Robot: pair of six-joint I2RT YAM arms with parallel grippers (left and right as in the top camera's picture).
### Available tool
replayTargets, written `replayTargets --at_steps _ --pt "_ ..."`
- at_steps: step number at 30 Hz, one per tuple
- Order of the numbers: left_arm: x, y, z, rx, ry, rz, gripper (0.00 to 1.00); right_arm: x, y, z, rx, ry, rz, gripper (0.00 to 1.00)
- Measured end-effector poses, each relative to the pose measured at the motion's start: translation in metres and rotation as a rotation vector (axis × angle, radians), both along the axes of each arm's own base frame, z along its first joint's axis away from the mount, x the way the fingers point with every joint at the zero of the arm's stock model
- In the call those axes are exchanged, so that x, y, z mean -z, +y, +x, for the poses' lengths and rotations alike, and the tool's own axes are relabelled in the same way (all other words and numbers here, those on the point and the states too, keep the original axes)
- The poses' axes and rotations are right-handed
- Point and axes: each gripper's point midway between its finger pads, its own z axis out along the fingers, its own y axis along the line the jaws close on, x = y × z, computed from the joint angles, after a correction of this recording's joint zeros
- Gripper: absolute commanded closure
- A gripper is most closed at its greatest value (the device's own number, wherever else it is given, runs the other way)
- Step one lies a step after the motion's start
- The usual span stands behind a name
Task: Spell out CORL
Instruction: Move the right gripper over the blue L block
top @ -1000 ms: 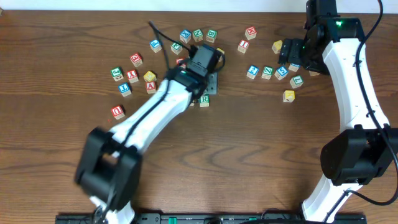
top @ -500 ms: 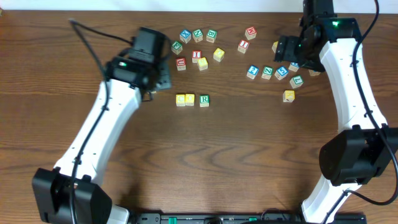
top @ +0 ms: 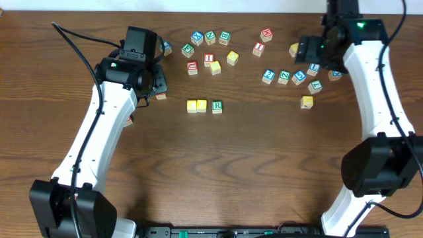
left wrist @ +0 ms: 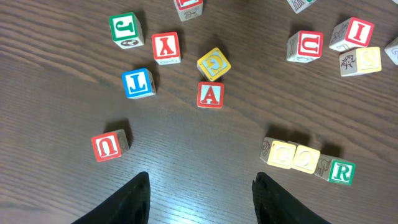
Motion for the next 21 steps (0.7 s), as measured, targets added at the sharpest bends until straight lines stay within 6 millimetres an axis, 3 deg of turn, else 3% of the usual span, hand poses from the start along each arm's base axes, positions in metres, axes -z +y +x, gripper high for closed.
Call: replayTargets --at_steps 8,16,21 --pt "0.0 0.0 0.0 0.0 -0.001 0.0 0.48 0.006 -0.044 0.007 0.123 -0.015 -0.022 0.1" --pt "0.002 0.0 0.0 0.0 0.003 0.001 0.48 0.069 -0.046 0.023 0.15 0.081 -0.013 0.15" --pt "0.007 0.0 -0.003 0.0 0.015 0.003 0.48 0.096 -0.046 0.026 0.171 0.121 -0.007 0.16"
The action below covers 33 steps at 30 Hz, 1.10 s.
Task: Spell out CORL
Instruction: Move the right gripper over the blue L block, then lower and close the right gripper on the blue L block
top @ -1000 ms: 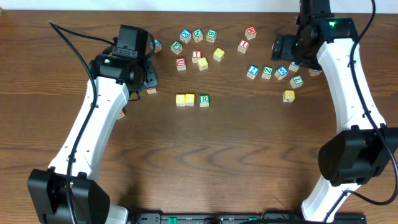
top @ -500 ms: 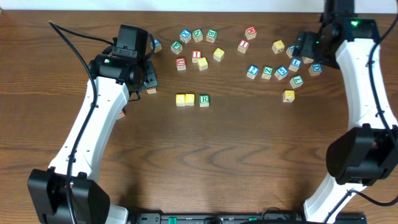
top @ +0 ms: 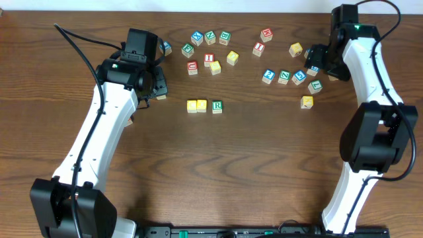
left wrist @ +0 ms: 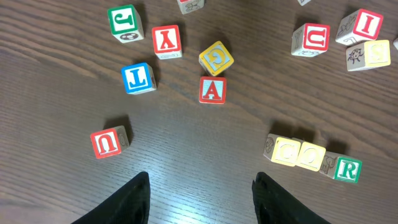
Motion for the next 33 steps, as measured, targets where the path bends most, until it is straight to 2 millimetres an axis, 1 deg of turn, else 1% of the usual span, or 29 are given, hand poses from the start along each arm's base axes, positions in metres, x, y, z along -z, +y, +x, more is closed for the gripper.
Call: replayTargets --at_steps 4,6,9,13,15,20,25,27,31,33 --pt "-0.001 0.0 0.002 0.0 -0.007 -0.001 0.48 0.005 0.0 0.005 0.016 -0.009 0.004 0.16" --pt "-0.001 0.0 0.002 0.0 -0.007 -0.001 0.48 0.005 0.0 0.007 0.022 -0.019 0.005 0.18" --pt "-0.001 0.0 0.003 0.0 -0.012 -0.002 0.48 0.004 -0.001 0.01 0.031 -0.033 0.007 0.25" --pt "-0.003 -0.001 0.006 0.0 -0.026 -0.005 0.48 0.003 0.0 0.017 0.035 -0.062 0.008 0.39" --pt "-0.003 -0.001 0.007 0.0 -0.03 -0.006 0.48 0.005 0.0 0.022 0.039 -0.078 0.008 0.41" --pt "-0.003 -0.001 0.007 0.0 -0.033 -0.007 0.47 0.023 -0.001 0.032 0.041 -0.082 0.009 0.42" --pt "-0.003 -0.001 0.007 0.0 -0.033 -0.006 0.48 0.05 -0.001 0.036 0.041 -0.06 0.01 0.41" --pt "-0.003 -0.002 0.007 0.0 -0.034 -0.007 0.48 0.056 -0.001 0.038 0.041 -0.058 0.01 0.41" --pt "-0.003 -0.001 0.008 0.0 -0.034 -0.007 0.48 0.059 -0.001 0.043 0.041 -0.073 0.009 0.42" --pt "-0.004 -0.002 0.008 0.0 -0.035 -0.007 0.48 0.062 -0.002 0.046 0.041 -0.081 0.009 0.44"
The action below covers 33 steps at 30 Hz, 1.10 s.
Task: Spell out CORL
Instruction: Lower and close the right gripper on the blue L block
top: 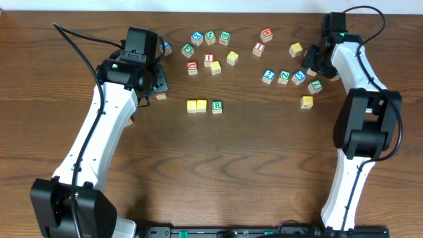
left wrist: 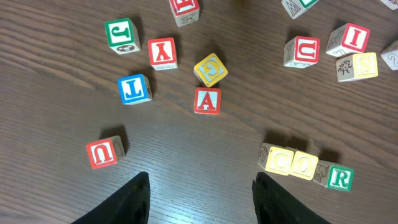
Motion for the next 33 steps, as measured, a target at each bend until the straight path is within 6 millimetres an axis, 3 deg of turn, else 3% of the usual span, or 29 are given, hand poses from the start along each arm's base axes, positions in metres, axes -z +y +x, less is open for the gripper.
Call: replayTargets --at_steps 5,15,20,33 --pt "0.0 0.0 0.0 0.0 -0.001 0.0 0.47 0.018 -0.002 0.001 0.002 0.019 -0.008 0.48" --pt "0.0 0.0 0.0 0.0 -0.001 0.0 0.48 0.018 -0.003 0.002 0.005 0.013 -0.013 0.57" --pt "0.0 0.0 0.0 0.0 -0.001 0.0 0.48 0.018 -0.003 0.002 0.005 0.015 -0.014 0.66" --pt "0.0 0.0 0.0 0.0 -0.002 0.0 0.47 0.017 -0.002 -0.005 -0.011 0.043 -0.017 0.67"
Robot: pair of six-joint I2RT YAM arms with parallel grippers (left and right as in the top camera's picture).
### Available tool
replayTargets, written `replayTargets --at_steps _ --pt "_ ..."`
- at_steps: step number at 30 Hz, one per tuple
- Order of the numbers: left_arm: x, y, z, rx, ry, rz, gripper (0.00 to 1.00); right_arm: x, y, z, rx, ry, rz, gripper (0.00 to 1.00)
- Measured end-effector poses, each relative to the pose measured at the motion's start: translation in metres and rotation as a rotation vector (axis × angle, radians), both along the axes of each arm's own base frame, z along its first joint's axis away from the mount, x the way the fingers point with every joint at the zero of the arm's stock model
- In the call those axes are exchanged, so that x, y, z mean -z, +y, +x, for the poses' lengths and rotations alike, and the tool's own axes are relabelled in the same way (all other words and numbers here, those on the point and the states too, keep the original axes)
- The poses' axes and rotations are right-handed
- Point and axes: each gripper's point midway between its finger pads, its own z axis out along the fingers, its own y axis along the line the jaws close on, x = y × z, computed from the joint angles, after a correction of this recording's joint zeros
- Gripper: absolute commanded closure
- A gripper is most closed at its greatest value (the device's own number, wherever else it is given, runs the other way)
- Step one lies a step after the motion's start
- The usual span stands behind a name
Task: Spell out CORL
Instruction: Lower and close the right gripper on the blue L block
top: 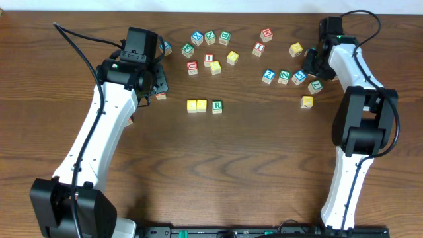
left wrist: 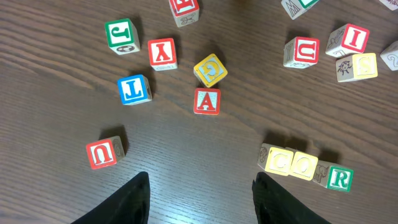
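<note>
A row of three blocks stands mid-table: yellow C (left wrist: 278, 160), yellow O (left wrist: 305, 165) and green R (left wrist: 339, 177), also seen as the row (top: 202, 106) from overhead. My left gripper (left wrist: 200, 200) hangs open and empty over bare wood left of the row. Beyond it lies a blue block (left wrist: 134, 89) whose white letter looks like an L. My right gripper (top: 310, 63) is low among the blocks at the far right. Its jaws are hidden by the arm.
Loose blocks near my left gripper: red U (left wrist: 102, 153), red A (left wrist: 206, 101), yellow G (left wrist: 210, 69), red Y (left wrist: 162, 53), green J (left wrist: 120, 35). More blocks lie scattered along the far side (top: 210, 47) and at the right (top: 284, 77).
The right arm's wrist has shifted slightly to the left at the far right edge. My left gripper and the C, O, R row have not moved.
At first my right arm reached over the right cluster near a yellow block. Then it had drawn back toward the far right corner, where it now lies low among the blocks. My left gripper stayed open left of the C, O, R row, shifting only slightly.
</note>
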Motion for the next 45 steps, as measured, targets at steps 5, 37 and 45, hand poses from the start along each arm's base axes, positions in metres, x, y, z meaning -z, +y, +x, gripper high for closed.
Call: replayTargets --at_steps 5,37,45 --pt "0.0 0.0 0.0 0.0 0.0 0.0 0.48 -0.012 0.0 -0.002 -0.006 -0.007 -0.001 0.66" --pt "-0.002 -0.001 0.005 0.0 -0.021 -0.004 0.47 -0.021 0.001 -0.005 -0.029 -0.004 -0.008 0.57" --pt "-0.002 -0.001 0.005 0.0 -0.022 -0.005 0.47 -0.022 0.001 0.001 -0.027 -0.027 -0.009 0.59"
